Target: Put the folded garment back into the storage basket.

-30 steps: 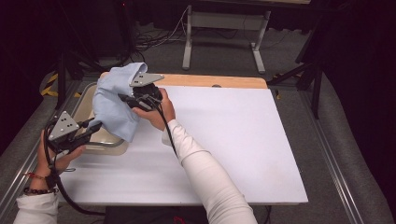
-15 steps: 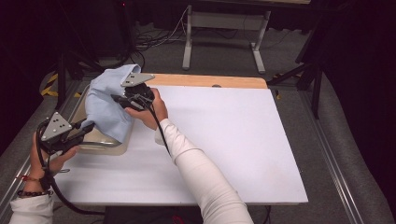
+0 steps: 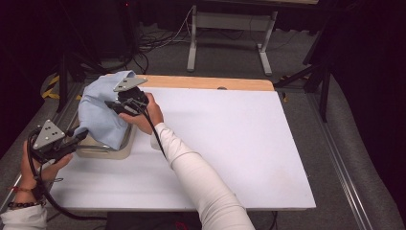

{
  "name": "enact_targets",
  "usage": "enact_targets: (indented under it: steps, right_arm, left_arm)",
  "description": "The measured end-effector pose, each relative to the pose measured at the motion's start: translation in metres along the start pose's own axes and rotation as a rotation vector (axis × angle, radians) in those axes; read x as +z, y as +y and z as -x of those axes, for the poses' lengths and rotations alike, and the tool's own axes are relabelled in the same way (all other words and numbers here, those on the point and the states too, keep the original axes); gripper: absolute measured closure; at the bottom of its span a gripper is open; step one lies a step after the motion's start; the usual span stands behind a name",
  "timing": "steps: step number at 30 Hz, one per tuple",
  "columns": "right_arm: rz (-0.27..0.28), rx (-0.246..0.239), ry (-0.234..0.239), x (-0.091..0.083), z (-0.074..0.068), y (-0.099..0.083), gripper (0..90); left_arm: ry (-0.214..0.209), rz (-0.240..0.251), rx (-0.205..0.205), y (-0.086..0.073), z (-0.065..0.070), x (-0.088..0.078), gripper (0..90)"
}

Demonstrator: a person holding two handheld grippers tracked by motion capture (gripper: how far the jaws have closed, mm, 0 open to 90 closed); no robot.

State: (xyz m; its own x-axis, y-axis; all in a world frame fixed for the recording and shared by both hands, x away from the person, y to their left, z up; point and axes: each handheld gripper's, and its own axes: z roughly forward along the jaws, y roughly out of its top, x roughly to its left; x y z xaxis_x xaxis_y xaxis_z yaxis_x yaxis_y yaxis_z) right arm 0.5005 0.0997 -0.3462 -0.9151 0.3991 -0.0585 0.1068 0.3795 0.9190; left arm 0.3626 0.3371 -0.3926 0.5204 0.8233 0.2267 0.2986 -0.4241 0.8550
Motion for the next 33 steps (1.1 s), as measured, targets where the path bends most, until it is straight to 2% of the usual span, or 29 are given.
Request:
enact_targets:
  steps: [8,14,17,20,21,24,27,29,33]
  right_arm:
    - [-0.026,0.022,0.024,0.014,0.001,-0.003,70.3]
    - [-0.051,0.002,0.008,0.025,-0.002,-0.004,70.2]
    - [-0.076,0.009,0.002,0.032,0.0,-0.009,70.2]
    - [-0.084,0.022,-0.001,0.035,0.002,-0.013,70.1]
    - [-0.089,0.048,0.007,0.038,0.006,-0.018,70.1]
    - [-0.098,0.062,0.011,0.04,0.008,-0.022,70.0]
    - [-0.119,0.061,0.012,0.043,0.011,-0.024,70.0]
    - [-0.15,0.04,0.001,0.046,0.01,-0.026,70.0]
    - [-0.142,0.073,0.025,0.048,0.01,-0.03,70.0]
  left_arm:
    - [0.023,-0.028,0.007,-0.009,-0.001,0.0,72.0]
    - [0.029,-0.052,0.004,-0.014,-0.001,0.005,71.9]
    - [0.026,-0.077,0.007,-0.017,-0.001,0.012,71.6]
    - [0.027,-0.073,-0.007,-0.018,-0.002,0.013,71.3]
    - [0.028,-0.074,-0.014,-0.019,-0.002,0.013,70.1]
    - [0.03,-0.058,-0.049,-0.02,-0.004,0.013,66.1]
    - [0.05,-0.032,-0.071,-0.019,-0.006,0.011,63.2]
    - [0.041,-0.011,-0.095,-0.019,-0.008,0.008,59.4]
    - [0.038,0.005,-0.107,-0.019,-0.009,0.007,55.7]
